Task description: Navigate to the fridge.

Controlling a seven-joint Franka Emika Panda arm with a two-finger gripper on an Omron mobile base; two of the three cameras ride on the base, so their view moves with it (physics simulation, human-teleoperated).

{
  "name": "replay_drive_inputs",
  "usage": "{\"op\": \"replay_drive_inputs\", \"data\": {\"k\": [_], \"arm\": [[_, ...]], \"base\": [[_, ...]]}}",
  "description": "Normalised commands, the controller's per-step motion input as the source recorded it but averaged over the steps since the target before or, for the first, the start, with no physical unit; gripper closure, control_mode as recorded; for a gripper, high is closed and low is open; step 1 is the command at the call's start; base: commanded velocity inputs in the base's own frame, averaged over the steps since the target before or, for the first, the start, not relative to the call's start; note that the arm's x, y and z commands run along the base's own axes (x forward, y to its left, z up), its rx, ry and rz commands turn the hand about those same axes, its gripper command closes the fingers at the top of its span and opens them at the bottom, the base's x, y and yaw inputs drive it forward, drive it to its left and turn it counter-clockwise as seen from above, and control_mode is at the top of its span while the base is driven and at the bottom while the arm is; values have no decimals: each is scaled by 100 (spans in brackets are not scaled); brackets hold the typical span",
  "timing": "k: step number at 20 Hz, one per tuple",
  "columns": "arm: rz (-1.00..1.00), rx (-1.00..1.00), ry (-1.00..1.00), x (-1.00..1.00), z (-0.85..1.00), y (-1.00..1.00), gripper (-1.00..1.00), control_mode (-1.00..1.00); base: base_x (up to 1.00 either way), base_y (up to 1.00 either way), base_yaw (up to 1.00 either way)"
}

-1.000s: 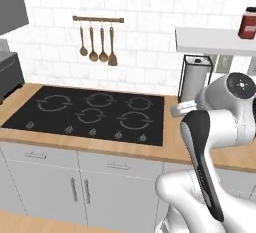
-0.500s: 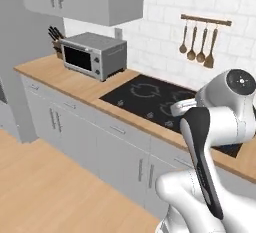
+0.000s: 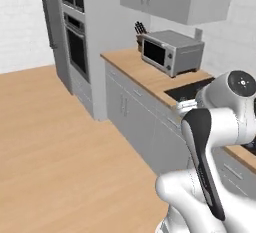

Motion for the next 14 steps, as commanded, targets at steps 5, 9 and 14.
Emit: {"op": "replay_drive_inputs", "data": {"k": [5,9,14], "arm": [[0,0,0,0,0,0,-100,100],[0,0,0,0,0,0,-100,100],[0,0,0,0,0,0,-100,100]], "base": [[74,22,55],[90,6,58],[100,0,43]]}}
